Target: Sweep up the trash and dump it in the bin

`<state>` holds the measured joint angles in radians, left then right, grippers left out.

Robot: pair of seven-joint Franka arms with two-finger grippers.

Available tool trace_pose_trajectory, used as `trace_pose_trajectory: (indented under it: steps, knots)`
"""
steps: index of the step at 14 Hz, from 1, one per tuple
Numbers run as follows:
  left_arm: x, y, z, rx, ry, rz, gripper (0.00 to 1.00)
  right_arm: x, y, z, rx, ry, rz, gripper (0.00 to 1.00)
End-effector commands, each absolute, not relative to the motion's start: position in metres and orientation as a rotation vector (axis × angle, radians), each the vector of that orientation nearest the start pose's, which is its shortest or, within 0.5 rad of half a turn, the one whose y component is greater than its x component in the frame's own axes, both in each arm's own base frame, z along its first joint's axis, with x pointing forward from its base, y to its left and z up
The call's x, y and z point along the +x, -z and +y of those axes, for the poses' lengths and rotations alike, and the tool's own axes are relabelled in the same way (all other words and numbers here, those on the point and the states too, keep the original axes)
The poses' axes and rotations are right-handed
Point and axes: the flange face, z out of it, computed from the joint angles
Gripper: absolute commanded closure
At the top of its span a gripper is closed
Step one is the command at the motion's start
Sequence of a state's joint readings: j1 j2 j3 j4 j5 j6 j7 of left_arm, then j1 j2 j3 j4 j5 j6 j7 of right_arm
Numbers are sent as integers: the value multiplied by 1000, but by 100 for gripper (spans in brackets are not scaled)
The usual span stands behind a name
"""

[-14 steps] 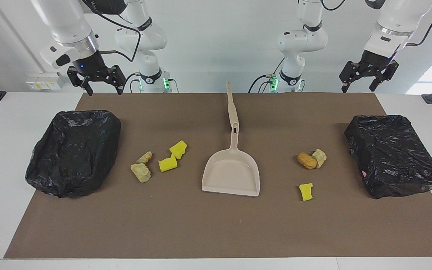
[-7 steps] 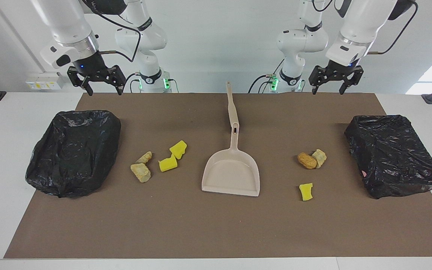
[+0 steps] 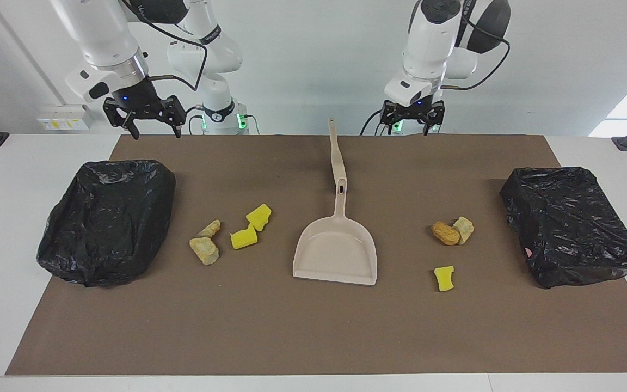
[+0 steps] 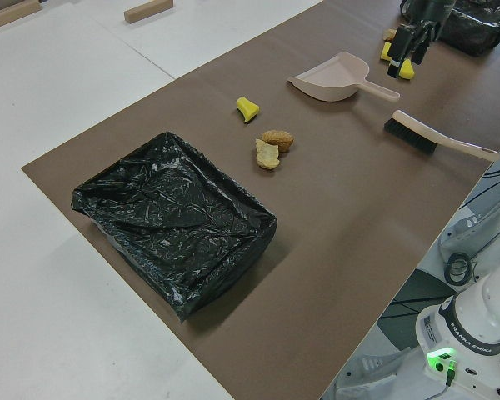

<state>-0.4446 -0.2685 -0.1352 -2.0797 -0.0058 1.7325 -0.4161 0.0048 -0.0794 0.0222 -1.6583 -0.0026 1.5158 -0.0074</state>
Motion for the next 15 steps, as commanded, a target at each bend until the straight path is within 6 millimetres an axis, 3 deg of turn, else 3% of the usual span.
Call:
trace_pose_trajectory:
  steps: [1, 5, 8, 11, 13, 15]
  knots:
    - [354, -519, -277, -3088, -55, 235, 0, 520, -615, 24, -3125, -75, -107, 0]
    - [314, -469, -318, -3074, -59, 285, 0, 532, -598, 29, -3116, -88, -195, 0]
    - [289, -410, -350, -3050, -98, 305, 0, 542, -585, 50, -3112, -82, -244, 0]
    - [260, -367, -375, -3055, -87, 283, 0, 550, -566, 86, -3110, -86, -261, 0]
    - [259, -359, -380, -3071, -70, 271, 0, 557, -552, 111, -3104, -85, -222, 0]
    - [237, -349, -385, -3053, -86, 305, 0, 566, -536, 128, -3049, -79, -195, 0]
